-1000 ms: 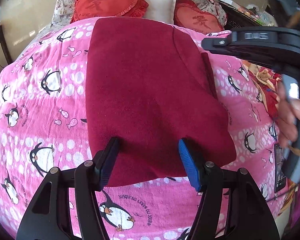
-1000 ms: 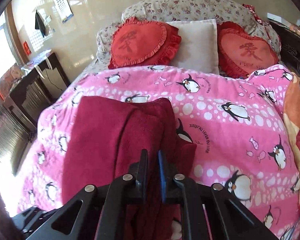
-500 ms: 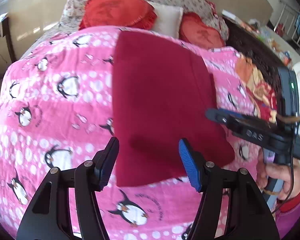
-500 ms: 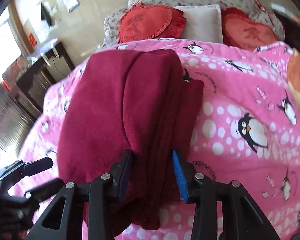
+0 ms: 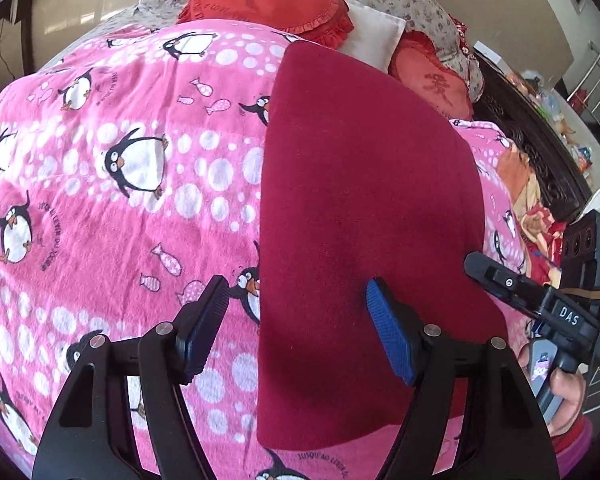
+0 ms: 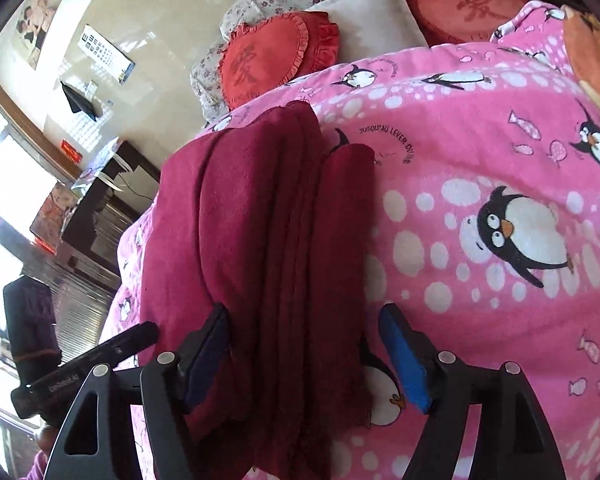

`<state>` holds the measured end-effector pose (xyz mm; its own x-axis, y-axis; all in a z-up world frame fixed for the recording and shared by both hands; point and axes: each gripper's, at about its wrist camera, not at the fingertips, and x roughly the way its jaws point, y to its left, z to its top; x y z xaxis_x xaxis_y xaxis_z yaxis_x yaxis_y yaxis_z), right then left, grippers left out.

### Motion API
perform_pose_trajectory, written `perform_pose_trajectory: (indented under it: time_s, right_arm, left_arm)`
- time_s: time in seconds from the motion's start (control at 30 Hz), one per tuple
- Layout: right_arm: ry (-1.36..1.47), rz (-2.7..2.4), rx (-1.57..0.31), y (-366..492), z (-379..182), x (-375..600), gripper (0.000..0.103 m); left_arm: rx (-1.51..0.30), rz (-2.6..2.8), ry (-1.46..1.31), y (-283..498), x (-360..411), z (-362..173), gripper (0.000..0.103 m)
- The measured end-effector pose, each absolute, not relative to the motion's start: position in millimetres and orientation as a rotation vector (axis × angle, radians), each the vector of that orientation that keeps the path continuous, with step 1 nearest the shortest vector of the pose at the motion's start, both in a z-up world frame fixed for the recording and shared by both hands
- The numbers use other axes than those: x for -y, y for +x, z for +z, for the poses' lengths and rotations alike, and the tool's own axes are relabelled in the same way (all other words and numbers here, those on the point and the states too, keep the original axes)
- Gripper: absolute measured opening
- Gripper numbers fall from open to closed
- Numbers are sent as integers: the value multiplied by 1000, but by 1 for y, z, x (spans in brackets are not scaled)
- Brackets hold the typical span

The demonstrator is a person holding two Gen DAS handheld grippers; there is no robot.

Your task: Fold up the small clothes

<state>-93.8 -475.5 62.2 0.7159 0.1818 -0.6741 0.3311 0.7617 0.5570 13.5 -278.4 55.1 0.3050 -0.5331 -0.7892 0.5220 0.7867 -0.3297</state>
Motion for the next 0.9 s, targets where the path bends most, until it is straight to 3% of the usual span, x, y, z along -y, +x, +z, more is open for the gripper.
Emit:
perform_pose_trajectory:
  time_s: [0.2, 0.5, 0.53, 0.57, 0.67, 0.77, 0.9]
  right_arm:
    - [728, -51, -777, -85, 60, 474, 74]
    - [639, -49, -783, -76, 59, 459, 84]
    - [640, -45, -786, -75, 58, 459, 82]
    - [647, -41, -792, -74, 58, 459, 72]
    - [675, -9, -803, -76, 65, 458, 49]
    - [659, 43, -787, -81, 84, 449, 43]
    - [653, 121, -772, -92, 108, 429, 43]
  left_arm:
    - [-1032, -701, 19, 17, 290, 51, 77]
    - [-1051, -720, 1, 23, 302, 45, 79]
    - [-1063, -742, -13, 24, 304, 43, 79]
    - [-1086, -775, -28, 26, 306, 40, 78]
    - [-1100, -810, -43, 24, 308, 45, 62]
    - [-1081, -838, -25, 14, 301, 62, 45]
    - [-1040, -863, 3, -9, 272, 93, 43]
